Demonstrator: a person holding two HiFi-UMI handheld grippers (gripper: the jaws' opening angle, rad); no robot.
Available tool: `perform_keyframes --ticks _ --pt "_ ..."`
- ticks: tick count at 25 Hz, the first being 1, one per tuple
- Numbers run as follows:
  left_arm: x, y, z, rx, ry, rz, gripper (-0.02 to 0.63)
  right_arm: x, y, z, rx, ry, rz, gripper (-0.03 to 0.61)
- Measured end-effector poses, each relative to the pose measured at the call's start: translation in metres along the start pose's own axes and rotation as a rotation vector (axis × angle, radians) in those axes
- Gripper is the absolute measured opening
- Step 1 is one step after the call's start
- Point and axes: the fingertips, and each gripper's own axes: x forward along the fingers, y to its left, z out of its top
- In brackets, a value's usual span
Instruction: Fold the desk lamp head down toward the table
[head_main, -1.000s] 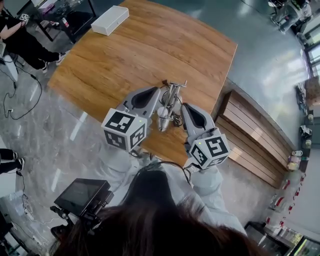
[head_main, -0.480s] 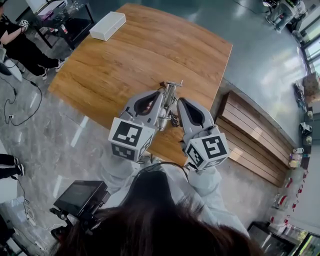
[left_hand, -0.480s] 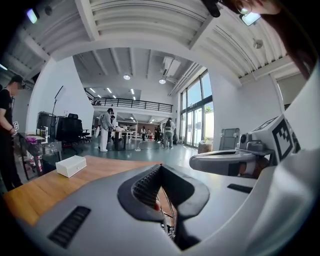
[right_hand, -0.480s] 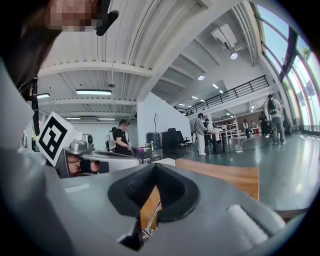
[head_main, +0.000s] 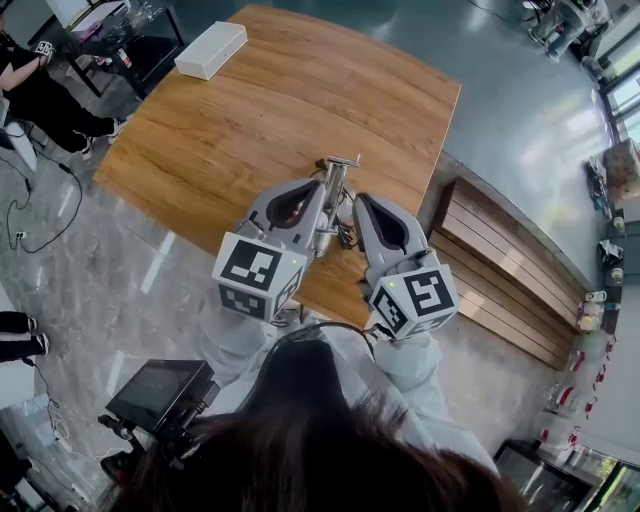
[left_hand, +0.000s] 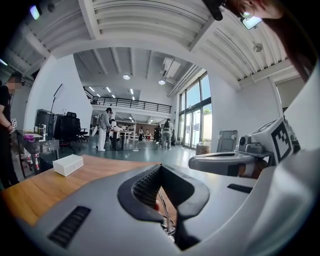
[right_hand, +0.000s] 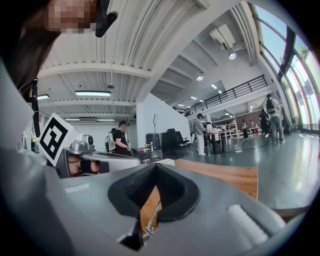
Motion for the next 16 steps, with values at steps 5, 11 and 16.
perform_keyframes --ticks 5,11,16 --pt "-0.0003 0.0003 -0.0014 -0.005 0.003 -0.004 0.002 0.0008 0.0005 0.0006 0.002 -0.005 -0.001 0.000" --pt "0.0009 -0.0032 0.0013 0.009 0.005 -0.013 0.002 0.0002 0.0010 -0.0001 0.006 -0.004 -0.002 0.000" --pt "0.0023 -0.0050 0.0065 0.010 -0.001 -0.013 0.002 -0.0008 -0.0009 0.0010 0.017 -0.008 -0.002 0.000"
